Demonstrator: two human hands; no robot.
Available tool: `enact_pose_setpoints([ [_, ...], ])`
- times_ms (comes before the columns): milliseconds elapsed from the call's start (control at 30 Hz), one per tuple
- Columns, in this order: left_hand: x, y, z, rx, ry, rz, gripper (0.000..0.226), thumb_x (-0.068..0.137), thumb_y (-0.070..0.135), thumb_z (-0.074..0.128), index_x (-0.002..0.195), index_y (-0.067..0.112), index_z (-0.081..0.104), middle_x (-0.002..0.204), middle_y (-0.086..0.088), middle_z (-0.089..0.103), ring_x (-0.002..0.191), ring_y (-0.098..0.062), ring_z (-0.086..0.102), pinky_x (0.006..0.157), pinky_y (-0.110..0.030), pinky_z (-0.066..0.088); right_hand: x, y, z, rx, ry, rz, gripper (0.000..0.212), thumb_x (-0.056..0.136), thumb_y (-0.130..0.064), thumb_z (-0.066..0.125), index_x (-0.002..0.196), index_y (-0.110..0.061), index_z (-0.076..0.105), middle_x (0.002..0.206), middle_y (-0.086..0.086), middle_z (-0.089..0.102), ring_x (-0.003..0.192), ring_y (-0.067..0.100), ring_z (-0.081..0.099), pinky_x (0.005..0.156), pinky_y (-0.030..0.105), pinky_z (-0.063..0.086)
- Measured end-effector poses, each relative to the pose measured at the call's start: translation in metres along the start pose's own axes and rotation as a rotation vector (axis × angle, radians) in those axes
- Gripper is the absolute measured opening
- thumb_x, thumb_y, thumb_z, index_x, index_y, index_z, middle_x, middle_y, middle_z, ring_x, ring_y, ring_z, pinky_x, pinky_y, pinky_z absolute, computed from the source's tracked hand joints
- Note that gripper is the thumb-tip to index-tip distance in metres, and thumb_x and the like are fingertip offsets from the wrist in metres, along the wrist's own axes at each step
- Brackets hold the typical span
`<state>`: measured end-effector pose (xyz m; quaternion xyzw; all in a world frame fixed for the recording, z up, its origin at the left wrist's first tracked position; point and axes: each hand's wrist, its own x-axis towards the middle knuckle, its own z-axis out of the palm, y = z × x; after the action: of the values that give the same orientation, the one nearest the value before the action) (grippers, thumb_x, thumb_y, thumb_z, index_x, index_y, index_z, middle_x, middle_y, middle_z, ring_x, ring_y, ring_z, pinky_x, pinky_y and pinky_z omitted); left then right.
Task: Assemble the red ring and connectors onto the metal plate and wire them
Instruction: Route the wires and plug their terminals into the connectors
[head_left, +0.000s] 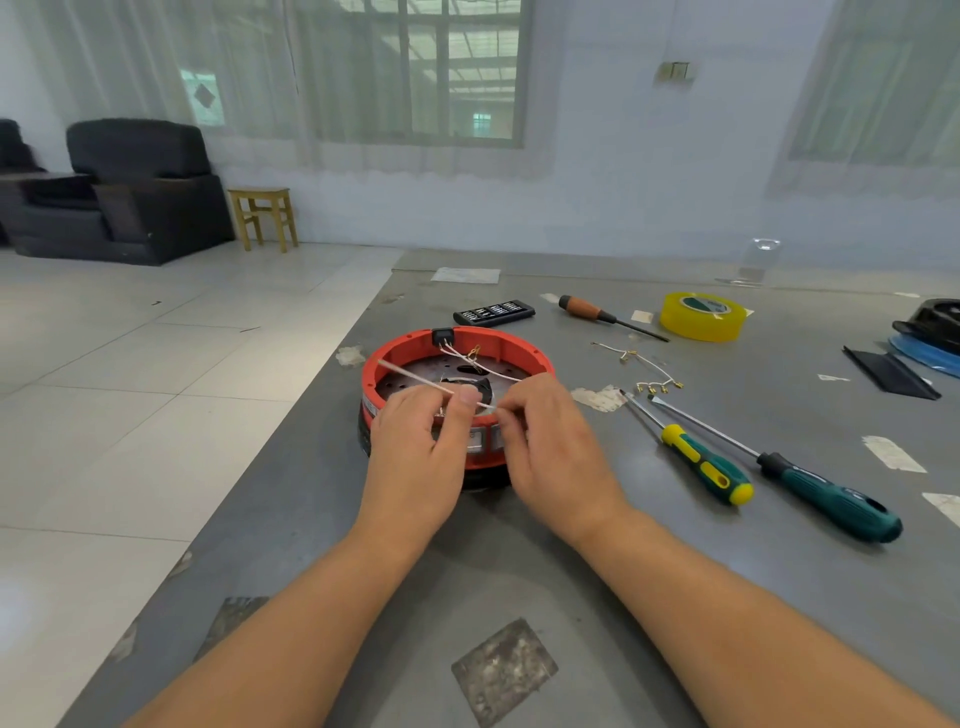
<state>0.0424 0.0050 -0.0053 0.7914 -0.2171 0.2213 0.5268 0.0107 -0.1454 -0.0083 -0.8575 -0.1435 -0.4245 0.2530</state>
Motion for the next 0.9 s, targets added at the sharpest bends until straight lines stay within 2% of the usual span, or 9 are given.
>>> enact_pose_setpoints([
  [33, 0.000, 0.000, -0.001, -0.022, 0.019, -0.026, 0.040, 0.102, 0.051, 0.048, 0.093, 0.024, 0.074, 0.094, 0.021, 0.067, 0.103, 0.000, 0.057, 0.091, -0.023, 0.043, 0.000, -0.002, 0.000, -0.009, -0.009, -0.037, 0.021, 0.100, -0.018, 0.048, 0.095, -0.002, 0.061, 0.093, 0.011, 0.058, 0.086, 0.027, 0.055, 0.082, 0.037, 0.048],
  [100, 0.000, 0.000, -0.002, -0.045, 0.046, -0.068, 0.034, 0.108, 0.045, 0.049, 0.090, 0.026, 0.071, 0.091, 0.021, 0.065, 0.103, 0.001, 0.057, 0.084, -0.015, 0.041, 0.000, -0.004, 0.002, -0.003, -0.002, -0.066, 0.019, 0.099, -0.018, 0.050, 0.097, -0.002, 0.062, 0.095, 0.011, 0.060, 0.087, 0.027, 0.057, 0.082, 0.039, 0.050],
  [233, 0.002, -0.001, -0.004, -0.036, 0.076, -0.092, 0.033, 0.106, 0.042, 0.048, 0.091, 0.020, 0.069, 0.094, 0.015, 0.064, 0.109, -0.009, 0.050, 0.093, -0.032, 0.044, -0.001, -0.005, 0.007, 0.095, 0.028, 0.005, 0.002, 0.096, -0.012, 0.063, 0.097, -0.010, 0.062, 0.096, -0.002, 0.060, 0.089, 0.013, 0.055, 0.083, 0.020, 0.045],
  [300, 0.002, -0.003, -0.004, -0.027, 0.066, -0.088, 0.030, 0.109, 0.033, 0.049, 0.093, 0.017, 0.068, 0.097, 0.009, 0.065, 0.112, -0.013, 0.047, 0.100, -0.041, 0.043, -0.001, -0.005, 0.007, 0.122, 0.022, 0.054, 0.004, 0.094, -0.017, 0.065, 0.097, -0.018, 0.062, 0.092, -0.016, 0.056, 0.084, 0.002, 0.052, 0.079, 0.010, 0.039],
  [433, 0.004, -0.004, -0.004, -0.014, 0.033, -0.074, 0.021, 0.109, 0.026, 0.048, 0.097, 0.023, 0.065, 0.102, 0.014, 0.062, 0.117, -0.009, 0.042, 0.107, -0.044, 0.039, 0.000, -0.006, 0.004, 0.175, -0.006, 0.121, 0.011, 0.095, -0.027, 0.060, 0.104, -0.026, 0.067, 0.089, -0.029, 0.055, 0.083, -0.002, 0.056, 0.074, 0.006, 0.039],
  [567, 0.005, -0.008, -0.006, 0.017, -0.001, 0.015, 0.020, 0.110, 0.031, 0.046, 0.096, 0.029, 0.061, 0.104, 0.023, 0.057, 0.108, 0.006, 0.038, 0.106, -0.040, 0.036, 0.006, -0.008, 0.001, 0.190, -0.021, 0.132, 0.010, 0.093, -0.024, 0.065, 0.098, -0.024, 0.073, 0.084, -0.026, 0.060, 0.076, 0.002, 0.058, 0.070, 0.007, 0.040],
  [633, 0.005, -0.010, -0.006, 0.013, -0.001, 0.047, 0.023, 0.105, 0.039, 0.042, 0.097, 0.029, 0.061, 0.105, 0.025, 0.057, 0.111, 0.014, 0.037, 0.105, -0.035, 0.033, 0.010, -0.008, -0.001, 0.209, -0.058, 0.146, 0.007, 0.090, -0.021, 0.069, 0.094, -0.023, 0.074, 0.080, -0.021, 0.062, 0.072, 0.007, 0.058, 0.066, 0.009, 0.041],
  [767, 0.008, -0.013, -0.011, 0.080, -0.034, 0.108, 0.030, 0.102, 0.045, 0.044, 0.099, 0.027, 0.068, 0.106, 0.029, 0.058, 0.112, 0.007, 0.040, 0.104, -0.032, 0.028, 0.016, -0.004, -0.007, 0.241, -0.142, 0.205, 0.008, 0.090, -0.020, 0.073, 0.088, -0.028, 0.072, 0.075, -0.016, 0.066, 0.071, 0.008, 0.061, 0.065, 0.012, 0.045],
  [900, 0.012, -0.020, -0.025, 0.262, -0.173, 0.199, 0.024, 0.095, 0.058, 0.047, 0.106, 0.041, 0.060, 0.111, 0.030, 0.056, 0.126, 0.000, 0.040, 0.106, -0.026, 0.017, 0.022, 0.001, -0.014, 0.405, -0.065, 0.407, 0.010, 0.090, -0.018, 0.075, 0.086, -0.027, 0.073, 0.078, -0.010, 0.072, 0.070, 0.002, 0.064, 0.066, 0.016, 0.049],
])
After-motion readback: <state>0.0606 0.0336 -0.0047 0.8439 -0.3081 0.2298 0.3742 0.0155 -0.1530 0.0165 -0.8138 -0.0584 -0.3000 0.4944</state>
